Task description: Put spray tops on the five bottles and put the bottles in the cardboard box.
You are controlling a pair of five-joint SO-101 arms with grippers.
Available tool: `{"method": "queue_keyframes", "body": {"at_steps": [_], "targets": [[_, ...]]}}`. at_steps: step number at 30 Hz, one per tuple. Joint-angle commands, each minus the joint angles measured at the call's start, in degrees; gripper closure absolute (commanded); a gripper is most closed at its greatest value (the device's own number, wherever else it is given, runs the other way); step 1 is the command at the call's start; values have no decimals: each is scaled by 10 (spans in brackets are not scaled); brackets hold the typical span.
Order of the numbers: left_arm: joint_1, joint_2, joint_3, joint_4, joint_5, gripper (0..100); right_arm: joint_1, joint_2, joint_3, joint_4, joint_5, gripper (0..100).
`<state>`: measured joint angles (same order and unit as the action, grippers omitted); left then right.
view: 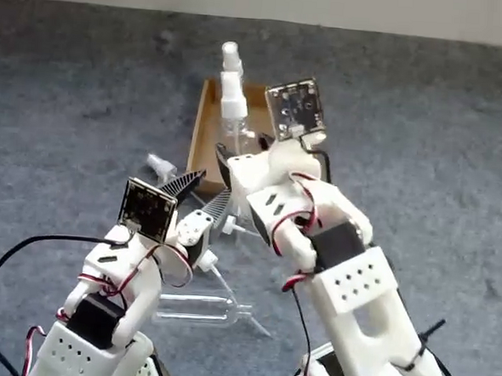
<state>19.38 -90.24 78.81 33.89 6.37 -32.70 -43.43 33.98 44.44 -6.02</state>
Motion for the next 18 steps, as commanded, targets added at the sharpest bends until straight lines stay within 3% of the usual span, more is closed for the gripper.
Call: {"method": "queue_keyframes", "body": {"at_steps": [1, 18], "targets": [[-1, 0, -1, -18, -2, 886, -8, -52, -41, 18, -4, 994], [31, 0, 0, -20, -3, 884, -36, -64, -50, -17, -4, 994]]}}
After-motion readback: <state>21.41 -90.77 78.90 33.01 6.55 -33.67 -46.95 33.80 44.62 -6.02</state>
